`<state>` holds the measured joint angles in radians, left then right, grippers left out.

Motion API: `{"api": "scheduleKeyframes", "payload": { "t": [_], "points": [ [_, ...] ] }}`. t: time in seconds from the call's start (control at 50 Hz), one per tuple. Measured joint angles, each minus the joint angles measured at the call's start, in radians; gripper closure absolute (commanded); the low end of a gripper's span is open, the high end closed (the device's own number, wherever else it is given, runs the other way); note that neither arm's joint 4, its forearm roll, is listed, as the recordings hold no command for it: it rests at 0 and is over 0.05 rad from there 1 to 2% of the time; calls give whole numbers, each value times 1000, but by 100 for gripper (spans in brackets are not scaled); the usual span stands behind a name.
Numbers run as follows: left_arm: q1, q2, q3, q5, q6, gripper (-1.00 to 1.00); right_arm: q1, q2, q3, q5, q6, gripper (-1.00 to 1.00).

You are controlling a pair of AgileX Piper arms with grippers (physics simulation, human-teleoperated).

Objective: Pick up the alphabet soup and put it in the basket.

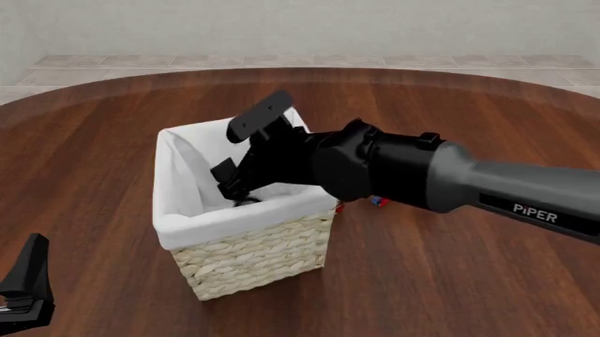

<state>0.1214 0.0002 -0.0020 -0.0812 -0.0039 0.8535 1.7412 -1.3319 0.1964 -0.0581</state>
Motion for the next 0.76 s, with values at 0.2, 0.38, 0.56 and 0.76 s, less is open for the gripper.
{"api": "scheduleKeyframes", "payload": {
  "t": [0.2, 0.38, 0.56, 0.76],
  "points": [
    [-1, 0, 0, 0, 1, -100, 8, -47, -8, 24, -4, -100],
    [-2, 0, 0, 0, 2, -100, 13, -93, -14, 45, -8, -100],
    [-3, 0, 0, -1, 3, -100, 16, -139, -17, 65, -14, -100],
    [-5, 0, 0, 0, 4, -100, 23, -208, -15, 92, -17, -100]
  ]
}}
